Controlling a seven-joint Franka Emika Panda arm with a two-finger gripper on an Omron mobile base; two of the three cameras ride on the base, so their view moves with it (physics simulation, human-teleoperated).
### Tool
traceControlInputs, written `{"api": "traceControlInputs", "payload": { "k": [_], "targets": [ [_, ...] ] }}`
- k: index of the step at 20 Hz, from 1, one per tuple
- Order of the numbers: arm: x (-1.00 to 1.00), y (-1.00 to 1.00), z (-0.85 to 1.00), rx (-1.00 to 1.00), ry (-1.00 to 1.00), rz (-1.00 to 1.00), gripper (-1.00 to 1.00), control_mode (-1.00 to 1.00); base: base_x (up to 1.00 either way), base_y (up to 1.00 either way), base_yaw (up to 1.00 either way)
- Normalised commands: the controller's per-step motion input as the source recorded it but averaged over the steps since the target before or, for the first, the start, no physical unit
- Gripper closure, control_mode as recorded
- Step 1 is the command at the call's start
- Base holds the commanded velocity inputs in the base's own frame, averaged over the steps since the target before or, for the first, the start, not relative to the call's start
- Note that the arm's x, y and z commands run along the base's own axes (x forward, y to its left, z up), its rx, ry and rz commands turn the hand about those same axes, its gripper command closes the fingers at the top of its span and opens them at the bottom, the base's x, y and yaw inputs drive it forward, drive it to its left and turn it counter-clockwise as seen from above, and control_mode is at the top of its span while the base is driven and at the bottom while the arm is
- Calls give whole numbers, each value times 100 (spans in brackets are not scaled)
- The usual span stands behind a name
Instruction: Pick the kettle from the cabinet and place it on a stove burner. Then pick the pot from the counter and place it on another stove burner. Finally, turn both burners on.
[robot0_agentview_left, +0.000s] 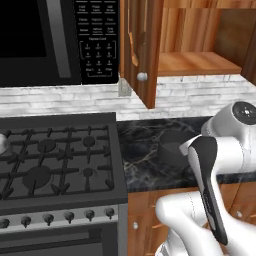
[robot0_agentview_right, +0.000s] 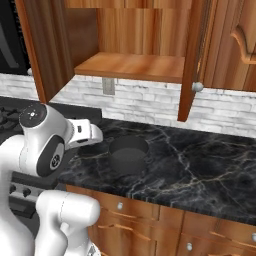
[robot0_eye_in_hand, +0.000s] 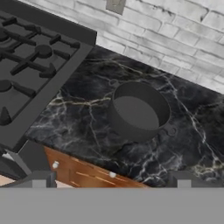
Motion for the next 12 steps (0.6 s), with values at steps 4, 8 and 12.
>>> {"api": "traceControlInputs", "payload": {
  "k": [4, 8, 12],
  "targets": [
    [20, 0, -19, 0, 0, -1, -100, -100, 0, 0, 0],
    [16, 0, -18, 0, 0, 0, -100, -100, 0, 0, 0],
    [12, 0, -17, 0, 0, 0, -100, -100, 0, 0, 0]
  ]
}}
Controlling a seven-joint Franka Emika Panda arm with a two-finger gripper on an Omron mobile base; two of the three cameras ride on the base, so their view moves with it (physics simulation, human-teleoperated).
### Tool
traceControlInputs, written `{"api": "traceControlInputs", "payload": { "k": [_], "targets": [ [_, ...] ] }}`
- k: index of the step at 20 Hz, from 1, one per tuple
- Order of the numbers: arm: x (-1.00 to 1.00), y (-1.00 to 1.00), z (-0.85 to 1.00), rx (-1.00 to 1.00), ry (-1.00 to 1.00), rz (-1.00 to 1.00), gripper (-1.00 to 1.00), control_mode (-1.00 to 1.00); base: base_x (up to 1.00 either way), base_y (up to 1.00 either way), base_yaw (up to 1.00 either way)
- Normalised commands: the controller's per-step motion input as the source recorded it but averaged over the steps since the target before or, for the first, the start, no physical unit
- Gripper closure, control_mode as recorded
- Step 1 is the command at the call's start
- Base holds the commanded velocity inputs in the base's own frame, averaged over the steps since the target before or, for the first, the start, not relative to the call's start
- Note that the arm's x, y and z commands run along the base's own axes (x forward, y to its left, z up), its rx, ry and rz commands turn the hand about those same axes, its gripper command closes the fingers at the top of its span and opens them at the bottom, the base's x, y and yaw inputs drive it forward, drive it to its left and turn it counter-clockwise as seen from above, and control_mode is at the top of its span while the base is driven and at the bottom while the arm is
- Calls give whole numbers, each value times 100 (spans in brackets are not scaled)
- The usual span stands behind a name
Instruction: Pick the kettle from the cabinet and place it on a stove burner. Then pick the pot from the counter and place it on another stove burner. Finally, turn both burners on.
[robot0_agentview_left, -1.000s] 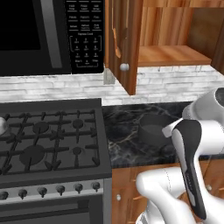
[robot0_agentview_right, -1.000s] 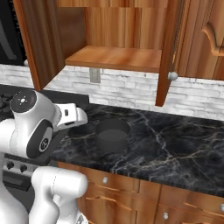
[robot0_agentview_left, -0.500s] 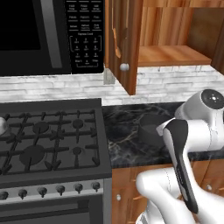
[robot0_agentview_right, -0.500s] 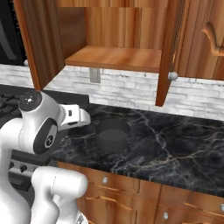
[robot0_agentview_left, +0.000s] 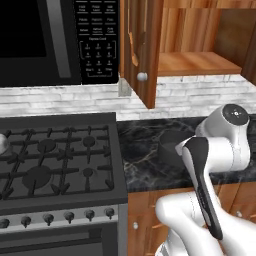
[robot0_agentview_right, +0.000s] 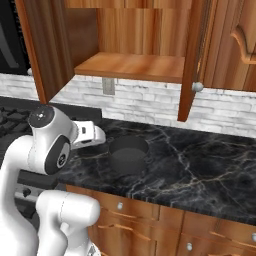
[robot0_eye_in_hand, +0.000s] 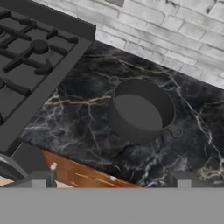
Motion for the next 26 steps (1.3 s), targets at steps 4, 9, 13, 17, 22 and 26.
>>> {"api": "traceControlInputs", "payload": {
  "k": [4, 9, 13, 17, 22, 26],
  "targets": [
    [13, 0, -18, 0, 0, 0, -100, -100, 0, 0, 0],
    [19, 0, -20, 0, 0, 0, -100, -100, 0, 0, 0],
    [22, 0, -20, 0, 0, 0, -100, -100, 0, 0, 0],
    [27, 0, -22, 0, 0, 0, -100, -100, 0, 0, 0],
    [24, 0, -22, 0, 0, 0, -100, -100, 0, 0, 0],
    [25, 1, -25, 0, 0, 0, -100, -100, 0, 0, 0]
  ]
}}
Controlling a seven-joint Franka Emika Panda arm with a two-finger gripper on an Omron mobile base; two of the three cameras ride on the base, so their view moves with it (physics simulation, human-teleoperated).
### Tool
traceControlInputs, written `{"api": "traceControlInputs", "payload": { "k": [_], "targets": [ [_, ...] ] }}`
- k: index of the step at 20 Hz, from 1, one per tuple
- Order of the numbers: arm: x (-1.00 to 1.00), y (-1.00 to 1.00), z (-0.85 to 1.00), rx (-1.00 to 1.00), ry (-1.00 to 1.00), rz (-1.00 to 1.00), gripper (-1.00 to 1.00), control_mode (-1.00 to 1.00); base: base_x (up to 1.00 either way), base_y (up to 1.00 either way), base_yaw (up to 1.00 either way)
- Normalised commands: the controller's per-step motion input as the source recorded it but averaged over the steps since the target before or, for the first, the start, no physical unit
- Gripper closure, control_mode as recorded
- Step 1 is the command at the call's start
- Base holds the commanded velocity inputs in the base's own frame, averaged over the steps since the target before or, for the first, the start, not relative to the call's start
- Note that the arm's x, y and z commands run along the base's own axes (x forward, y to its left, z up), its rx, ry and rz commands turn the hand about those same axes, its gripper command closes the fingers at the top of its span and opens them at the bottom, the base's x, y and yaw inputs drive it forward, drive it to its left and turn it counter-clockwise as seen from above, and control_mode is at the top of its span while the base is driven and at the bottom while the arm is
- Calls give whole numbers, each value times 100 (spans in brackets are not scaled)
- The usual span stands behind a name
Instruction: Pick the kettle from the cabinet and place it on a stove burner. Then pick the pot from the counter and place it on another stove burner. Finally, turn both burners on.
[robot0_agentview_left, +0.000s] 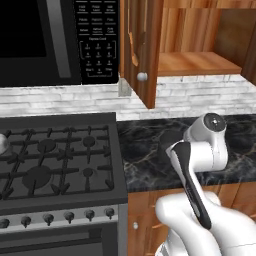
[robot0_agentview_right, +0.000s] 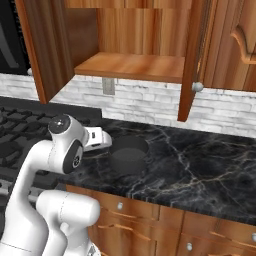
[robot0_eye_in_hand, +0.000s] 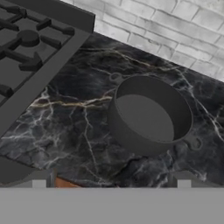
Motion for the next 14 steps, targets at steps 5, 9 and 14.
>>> {"api": "traceControlInputs", "payload": {
  "k": [5, 9, 14],
  "targets": [
    [27, 2, -25, 0, 0, 0, -100, -100, 0, 0, 0],
    [27, 0, -22, 0, 0, 0, -100, -100, 0, 0, 0],
    [25, 0, -20, 0, 0, 0, -100, -100, 0, 0, 0]
  ]
}}
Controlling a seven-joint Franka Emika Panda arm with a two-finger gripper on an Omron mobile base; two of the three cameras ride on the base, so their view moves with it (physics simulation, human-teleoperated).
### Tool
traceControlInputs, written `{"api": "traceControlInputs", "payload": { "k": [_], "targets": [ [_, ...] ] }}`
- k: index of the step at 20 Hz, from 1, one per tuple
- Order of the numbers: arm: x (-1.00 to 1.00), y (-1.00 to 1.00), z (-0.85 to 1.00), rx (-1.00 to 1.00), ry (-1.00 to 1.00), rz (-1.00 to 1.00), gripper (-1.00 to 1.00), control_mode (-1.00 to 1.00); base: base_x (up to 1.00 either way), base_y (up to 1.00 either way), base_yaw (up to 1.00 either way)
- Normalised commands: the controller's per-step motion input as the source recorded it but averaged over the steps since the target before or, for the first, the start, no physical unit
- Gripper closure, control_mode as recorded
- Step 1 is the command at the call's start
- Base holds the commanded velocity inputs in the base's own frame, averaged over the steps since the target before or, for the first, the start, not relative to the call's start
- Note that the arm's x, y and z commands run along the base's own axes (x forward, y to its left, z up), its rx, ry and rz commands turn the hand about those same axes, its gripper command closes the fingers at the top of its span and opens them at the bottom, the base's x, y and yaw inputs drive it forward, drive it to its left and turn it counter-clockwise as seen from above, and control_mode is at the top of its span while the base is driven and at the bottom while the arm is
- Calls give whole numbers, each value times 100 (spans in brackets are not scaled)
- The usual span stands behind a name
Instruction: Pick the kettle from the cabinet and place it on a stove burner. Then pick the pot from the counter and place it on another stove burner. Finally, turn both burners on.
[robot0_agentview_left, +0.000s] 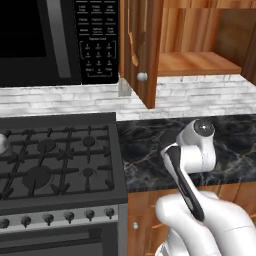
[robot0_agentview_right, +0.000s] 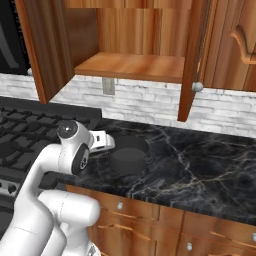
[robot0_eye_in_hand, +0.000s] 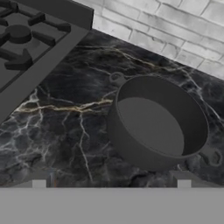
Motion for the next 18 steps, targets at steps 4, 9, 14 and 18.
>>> {"api": "traceControlInputs", "payload": {
  "k": [4, 9, 14, 18],
  "targets": [
    [24, 0, -18, 0, 0, 0, -100, -100, 0, 0, 0],
    [25, 0, -19, 0, 0, 0, -100, -100, 0, 0, 0],
    [25, 0, -20, 0, 0, 0, -100, -100, 0, 0, 0],
    [23, 0, -21, 0, 0, 0, -100, -100, 0, 0, 0]
  ]
}}
